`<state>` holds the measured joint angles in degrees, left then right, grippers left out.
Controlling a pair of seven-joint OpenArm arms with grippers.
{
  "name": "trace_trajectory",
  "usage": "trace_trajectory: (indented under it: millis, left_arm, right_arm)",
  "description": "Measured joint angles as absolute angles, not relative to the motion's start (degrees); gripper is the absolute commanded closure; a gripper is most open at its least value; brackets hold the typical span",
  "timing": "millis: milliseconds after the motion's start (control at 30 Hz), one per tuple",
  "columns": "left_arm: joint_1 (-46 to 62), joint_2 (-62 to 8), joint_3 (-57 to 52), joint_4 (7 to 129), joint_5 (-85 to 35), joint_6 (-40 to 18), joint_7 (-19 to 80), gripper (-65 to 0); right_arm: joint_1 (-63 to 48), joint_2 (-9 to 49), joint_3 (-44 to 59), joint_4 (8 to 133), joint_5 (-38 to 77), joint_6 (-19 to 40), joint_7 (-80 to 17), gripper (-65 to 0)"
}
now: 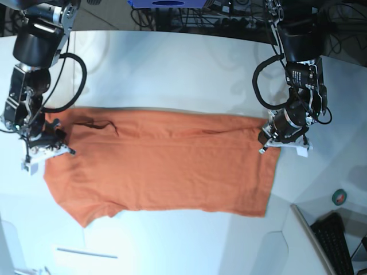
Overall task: Layout the t-shirt on the table in an organized manner, then fold the t-shirt properly
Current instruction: 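Lower both grippers and pinch the shirt's collar-side edge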
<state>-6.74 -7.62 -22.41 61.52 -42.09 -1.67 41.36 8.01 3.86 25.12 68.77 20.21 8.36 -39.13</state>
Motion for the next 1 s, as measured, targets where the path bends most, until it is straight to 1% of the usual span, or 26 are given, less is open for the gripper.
trace_trajectory:
  millis: [300,433,600,767,1000]
  left_arm:
    - [-7.4,-7.64,-22.44,61.71,-42.09,-1.69,41.15,0.0]
    - [-6.59,-6.61,-22.44,62.13,-42.11,-1.69,36.4,0.0]
    - [-4.78,-6.5,-22.44,62.28,-42.11,-1.72,34.59,0.0]
    - [-4.38,-6.37,-22.46,65.41,-42.24,-1.96,33.23,0.0]
    - [-3.99,-6.42,-22.46,65.47,-42.28,-1.89,32.91,0.0]
  right_arm:
    - [10.9,4.84,25.12,66.13,20.38,8.36,-37.63,0.0]
    - [10.85,4.86,25.12,66.26,20.4,8.36,-37.6,0.0]
    - [10.5,4.84,25.12,66.28,20.43,8.38,-37.6,0.0]
    - [7.46,4.67,25.12,72.23,20.38,8.45,-37.23,0.0]
    - [7.27,4.67,25.12,72.36,20.45,8.54,-36.12,0.0]
